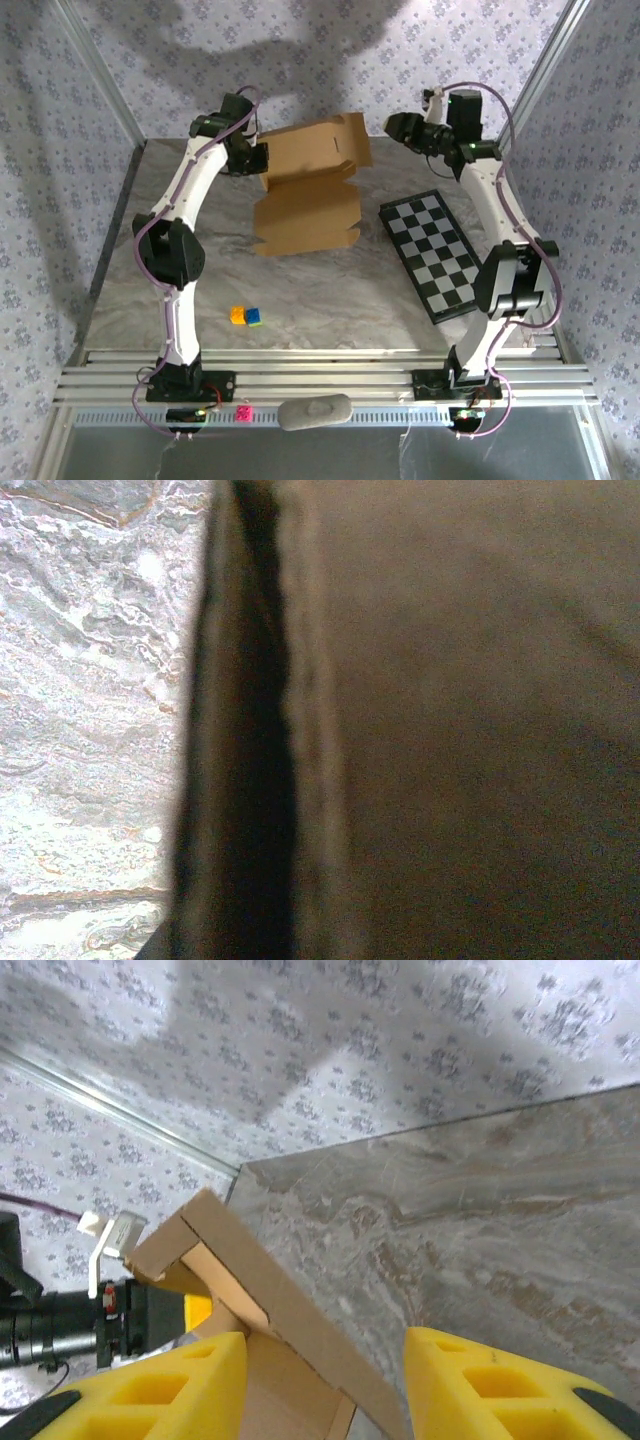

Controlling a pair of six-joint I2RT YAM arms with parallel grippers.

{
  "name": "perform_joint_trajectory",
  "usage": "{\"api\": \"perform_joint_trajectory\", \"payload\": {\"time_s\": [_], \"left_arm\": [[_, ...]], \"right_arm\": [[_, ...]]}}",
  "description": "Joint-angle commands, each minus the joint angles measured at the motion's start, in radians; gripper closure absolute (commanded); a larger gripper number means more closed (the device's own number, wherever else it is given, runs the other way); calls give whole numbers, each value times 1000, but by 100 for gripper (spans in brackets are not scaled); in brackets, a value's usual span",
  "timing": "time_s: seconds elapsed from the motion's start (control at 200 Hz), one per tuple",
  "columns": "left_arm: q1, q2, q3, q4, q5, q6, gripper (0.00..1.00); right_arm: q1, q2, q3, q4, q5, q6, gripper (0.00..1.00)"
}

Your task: Fold the paper box

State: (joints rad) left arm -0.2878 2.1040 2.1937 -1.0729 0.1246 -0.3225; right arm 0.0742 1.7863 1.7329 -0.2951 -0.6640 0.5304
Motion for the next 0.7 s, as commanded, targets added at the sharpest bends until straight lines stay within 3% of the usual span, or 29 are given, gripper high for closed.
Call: {"api": "perform_joint_trajectory", "payload": {"time_s": [0.0, 0.305, 0.695], "left_arm": [[-2, -42, -7, 8, 41, 20, 100], [-2, -50, -14, 8, 43, 10, 100], [4, -42, -6, -10, 10, -17, 100]], "right_arm": [[-15, 97, 89, 20, -43, -9, 55], [64, 309, 292, -126, -82, -42, 57], [111, 217, 187, -112, -127, -38, 60]]}}
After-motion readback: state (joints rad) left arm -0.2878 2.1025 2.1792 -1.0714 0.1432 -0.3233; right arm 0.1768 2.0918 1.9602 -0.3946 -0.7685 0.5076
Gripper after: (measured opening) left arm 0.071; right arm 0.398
